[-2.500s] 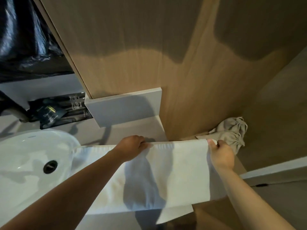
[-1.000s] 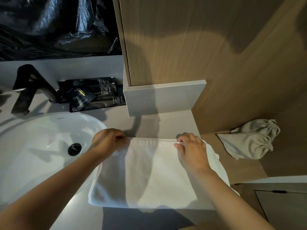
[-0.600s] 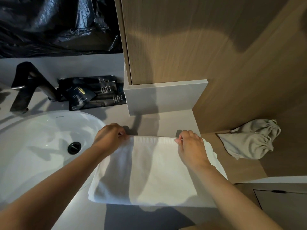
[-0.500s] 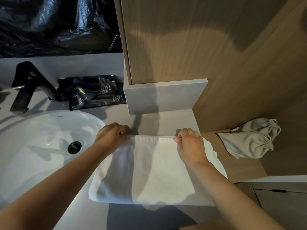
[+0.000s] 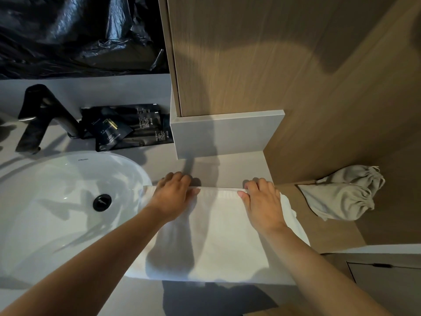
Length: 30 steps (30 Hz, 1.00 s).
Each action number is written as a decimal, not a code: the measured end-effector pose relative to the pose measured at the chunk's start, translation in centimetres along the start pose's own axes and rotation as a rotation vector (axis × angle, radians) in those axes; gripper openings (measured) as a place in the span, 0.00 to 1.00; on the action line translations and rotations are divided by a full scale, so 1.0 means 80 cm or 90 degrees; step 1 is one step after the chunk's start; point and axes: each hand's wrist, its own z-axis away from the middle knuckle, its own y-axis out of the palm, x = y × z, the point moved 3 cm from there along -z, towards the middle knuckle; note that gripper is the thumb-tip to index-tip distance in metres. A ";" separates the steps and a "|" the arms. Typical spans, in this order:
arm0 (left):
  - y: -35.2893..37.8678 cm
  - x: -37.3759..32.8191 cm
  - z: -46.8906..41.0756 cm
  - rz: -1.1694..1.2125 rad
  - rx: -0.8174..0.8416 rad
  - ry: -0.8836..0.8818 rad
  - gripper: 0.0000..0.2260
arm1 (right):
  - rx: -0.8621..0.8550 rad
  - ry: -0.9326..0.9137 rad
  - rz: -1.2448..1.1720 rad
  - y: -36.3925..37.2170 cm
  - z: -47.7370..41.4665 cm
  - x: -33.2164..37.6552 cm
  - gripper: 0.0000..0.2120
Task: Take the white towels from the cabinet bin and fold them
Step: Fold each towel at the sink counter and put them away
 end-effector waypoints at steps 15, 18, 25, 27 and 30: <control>0.001 0.007 -0.008 0.018 0.067 -0.068 0.35 | 0.039 0.076 0.077 -0.015 -0.005 -0.045 0.32; -0.005 -0.006 -0.017 -0.046 0.112 -0.068 0.23 | 0.041 0.157 -0.011 -0.014 0.004 -0.043 0.30; 0.013 -0.135 -0.043 0.024 0.179 0.068 0.21 | 0.063 0.229 -0.351 -0.032 0.014 -0.059 0.19; 0.017 -0.170 -0.055 0.034 0.183 0.076 0.20 | 0.008 0.302 -0.378 -0.045 0.028 -0.074 0.18; 0.021 -0.206 -0.070 0.015 0.208 0.081 0.20 | 0.004 0.404 -0.351 -0.060 0.067 -0.104 0.15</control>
